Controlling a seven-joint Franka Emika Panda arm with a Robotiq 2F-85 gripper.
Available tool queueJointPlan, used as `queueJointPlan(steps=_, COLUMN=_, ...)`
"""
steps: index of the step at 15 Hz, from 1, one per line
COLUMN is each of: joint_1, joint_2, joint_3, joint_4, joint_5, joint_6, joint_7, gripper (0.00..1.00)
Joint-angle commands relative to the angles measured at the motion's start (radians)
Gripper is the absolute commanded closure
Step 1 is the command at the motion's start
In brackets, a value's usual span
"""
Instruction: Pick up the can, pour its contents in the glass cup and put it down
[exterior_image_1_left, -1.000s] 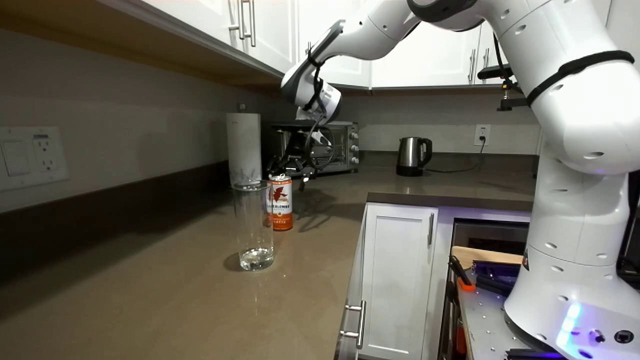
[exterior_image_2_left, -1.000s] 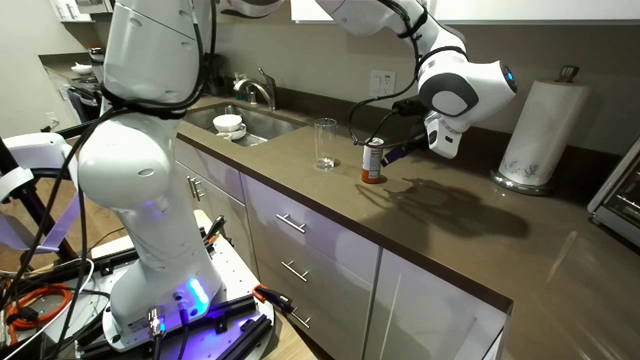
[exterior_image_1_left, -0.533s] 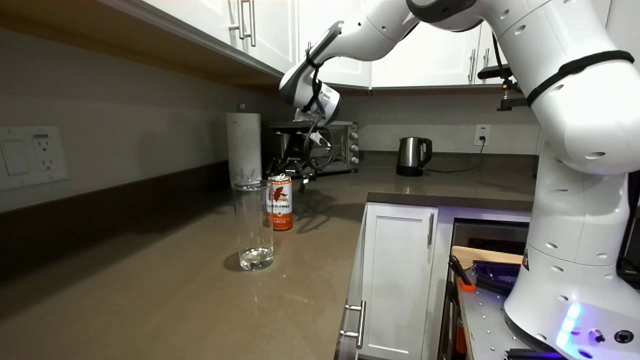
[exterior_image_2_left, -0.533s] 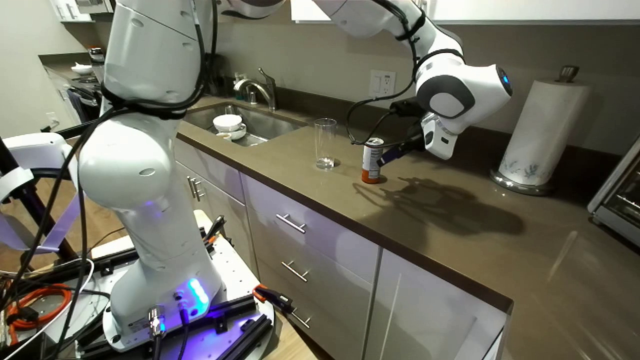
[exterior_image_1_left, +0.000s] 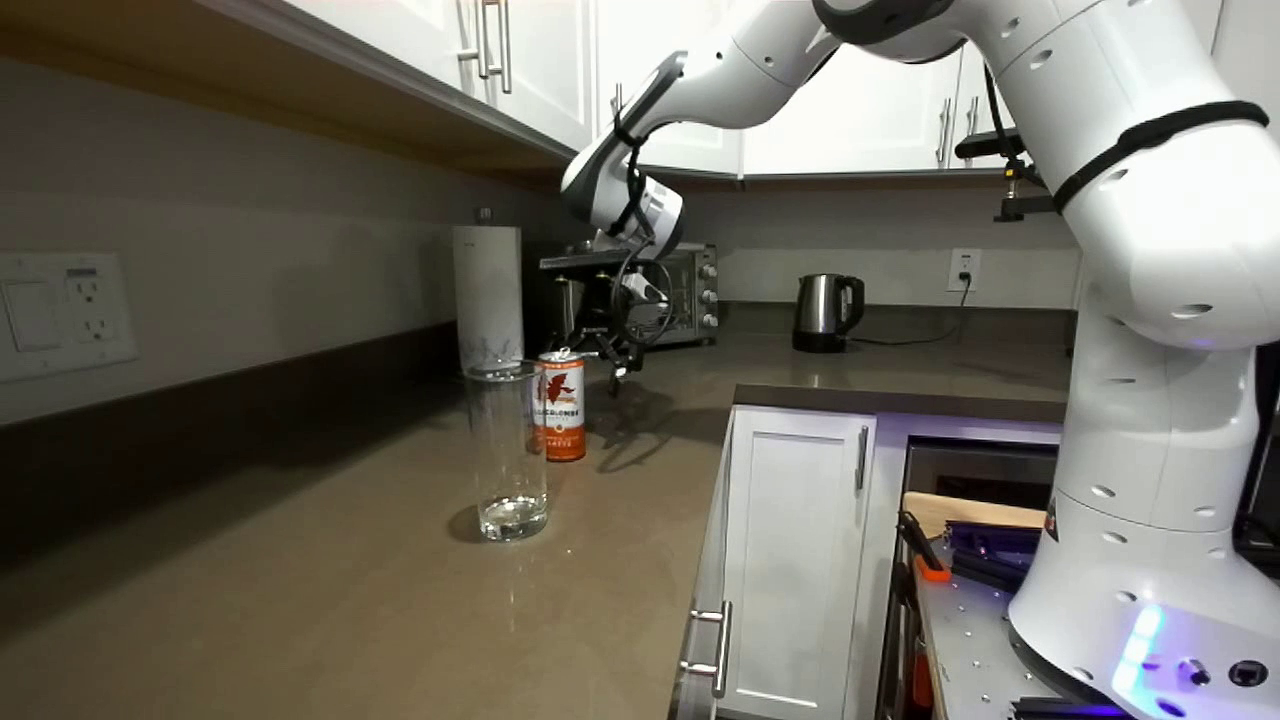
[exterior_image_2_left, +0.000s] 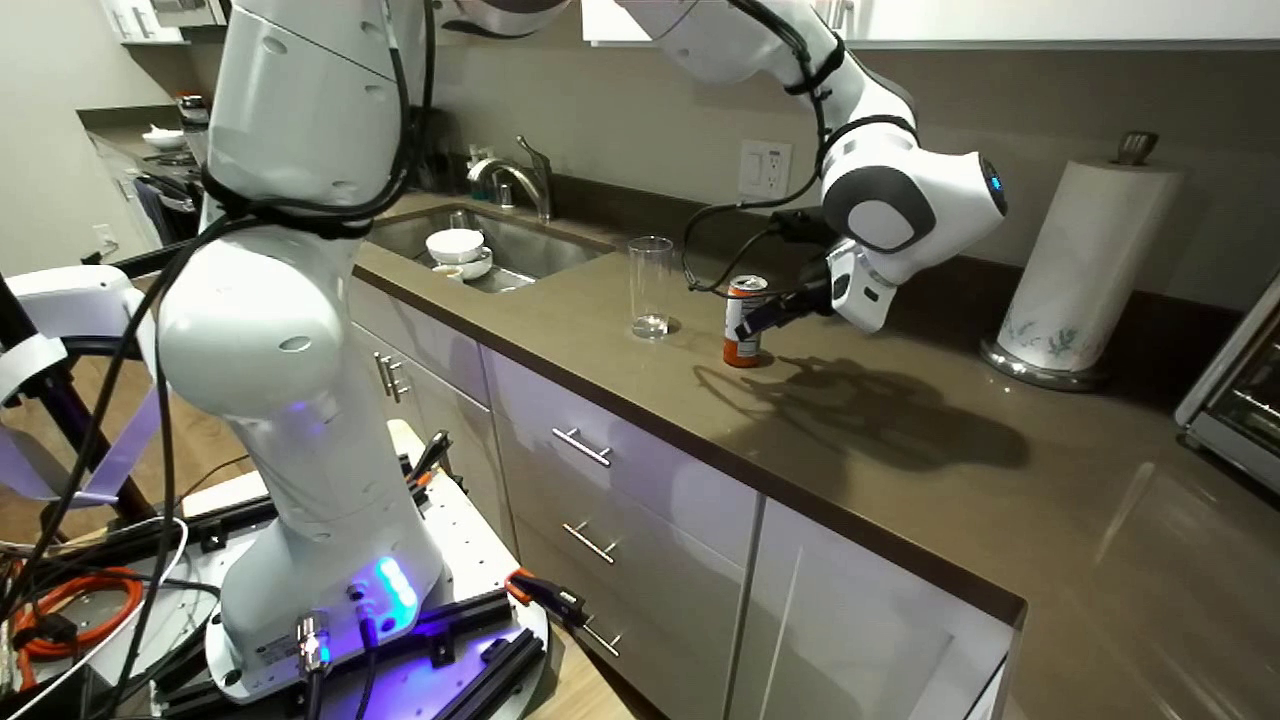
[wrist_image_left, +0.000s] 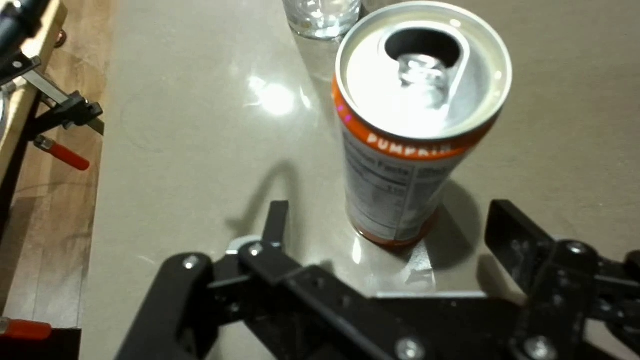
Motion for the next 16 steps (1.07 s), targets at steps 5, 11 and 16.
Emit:
queueJointPlan(steps=5, joint_1=0.012, joint_2=-0.086, joint_3=-0.006, joint_4=-0.103, joint_5=0.064, joint_6=0.051, joint_7=0.015, gripper=0.00)
queueJointPlan(steps=11, joint_1=0.021, joint_2=-0.129, joint_3=-0.004, joint_4=-0.148, joint_5=0.129, joint_6=0.079, joint_7=0.006, gripper=0.00)
queueJointPlan(steps=16, joint_1=0.036, joint_2=-0.123, joint_3=0.003, joint_4=-0.160, joint_5=0.146, joint_6=0.077, joint_7=0.009, gripper=0.00)
